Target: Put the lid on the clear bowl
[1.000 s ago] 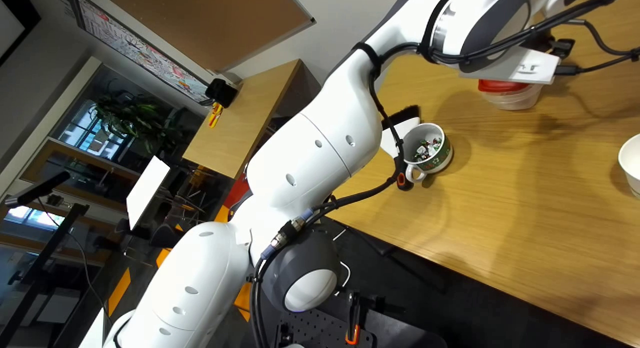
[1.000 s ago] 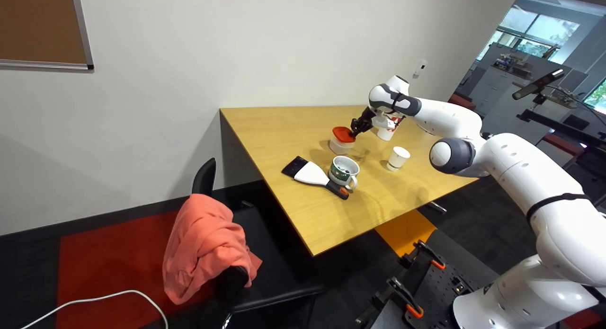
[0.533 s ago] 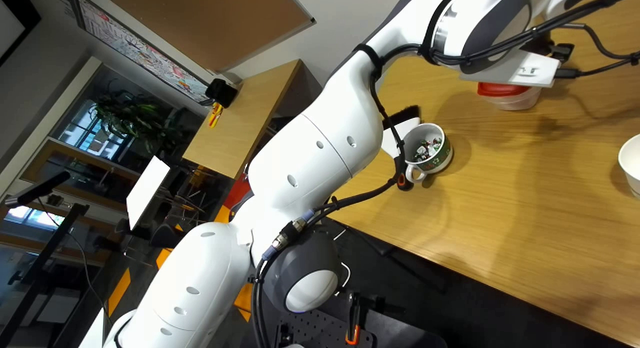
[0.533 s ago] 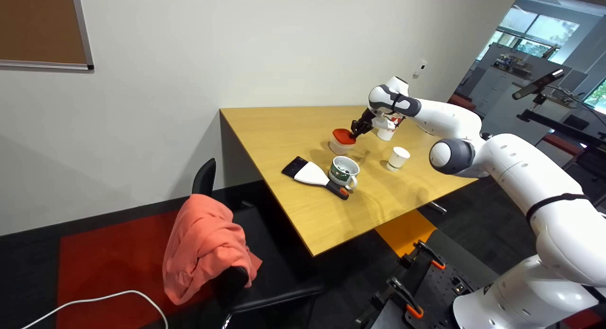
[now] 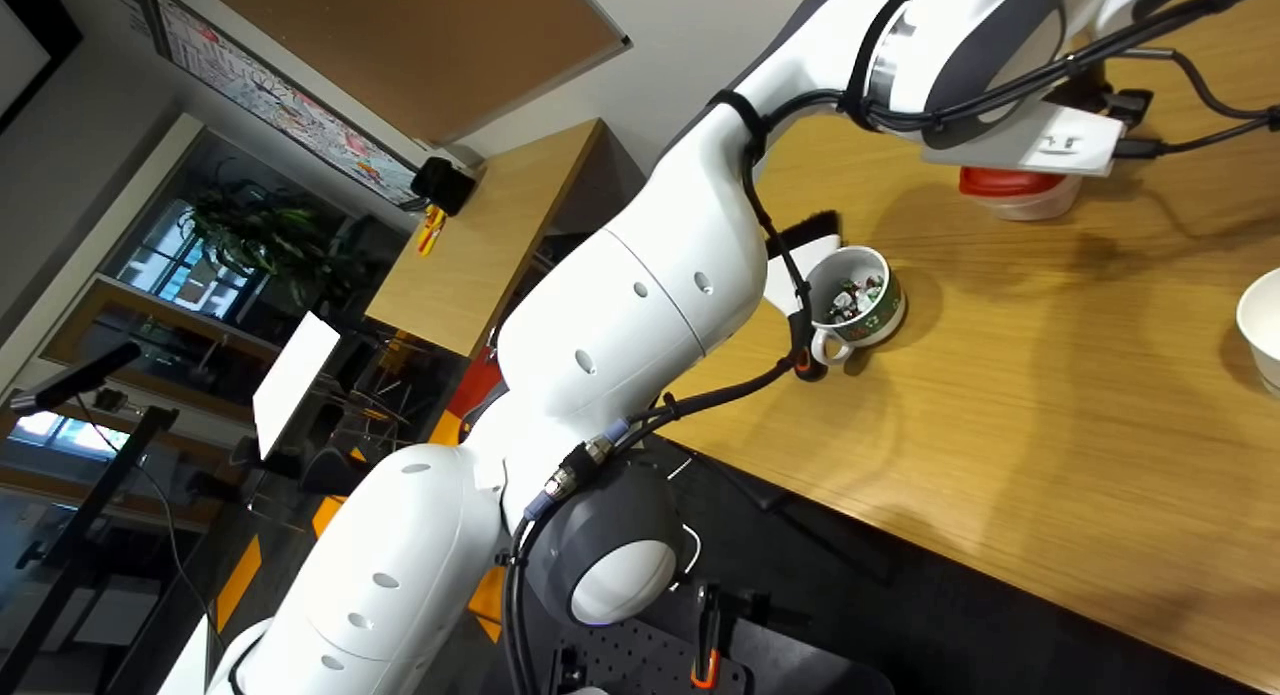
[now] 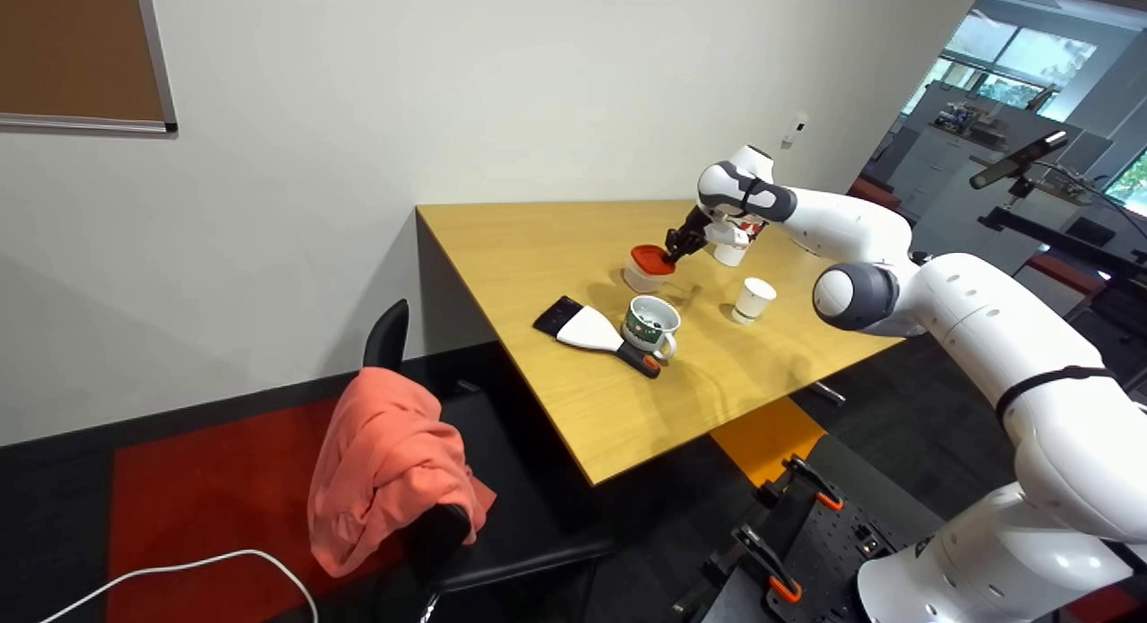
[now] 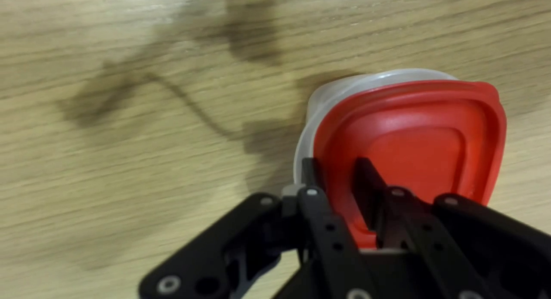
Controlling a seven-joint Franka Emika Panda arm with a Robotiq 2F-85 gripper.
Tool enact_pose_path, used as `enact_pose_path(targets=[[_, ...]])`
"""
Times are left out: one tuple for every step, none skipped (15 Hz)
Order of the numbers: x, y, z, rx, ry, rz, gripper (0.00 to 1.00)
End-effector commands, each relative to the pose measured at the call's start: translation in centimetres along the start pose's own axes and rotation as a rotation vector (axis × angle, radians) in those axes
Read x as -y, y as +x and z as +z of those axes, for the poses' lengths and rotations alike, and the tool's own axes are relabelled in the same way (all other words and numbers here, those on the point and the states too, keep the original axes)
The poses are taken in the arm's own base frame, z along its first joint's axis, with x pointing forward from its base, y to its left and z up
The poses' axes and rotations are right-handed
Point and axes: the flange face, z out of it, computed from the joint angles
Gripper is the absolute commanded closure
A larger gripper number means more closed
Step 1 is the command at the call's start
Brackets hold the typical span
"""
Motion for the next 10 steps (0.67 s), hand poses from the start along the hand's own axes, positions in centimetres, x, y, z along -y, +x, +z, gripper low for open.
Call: enact_pose_path(targets=[[-0.03, 0.21, -0.47, -0.005, -0.009, -0.006, 0.94], [-0.04, 0.22, -0.45, -0.008, -0.009, -0.004, 0.94], [-0.03, 0.2, -0.44, -0.005, -0.011, -0.005, 0.94], [-0.02, 0.19, -0.42, -0.002, -0.015, -0.005, 0.8], [-0.02, 0.21, -0.44, -0.005, -0.017, -0.004, 0.5], [-0.01, 0.27, -0.51, -0.008, -0.02, -0.001, 0.51], [0.01, 0.32, -0.6, -0.011, -0.021, -0.001, 0.49], [0.05, 0.43, -0.77, -0.017, -0.023, -0.002, 0.43], [0.07, 0.57, -0.89, -0.028, -0.027, -0.002, 0.34], [0.09, 0.63, -0.99, -0.032, -0.03, -0.003, 0.27]])
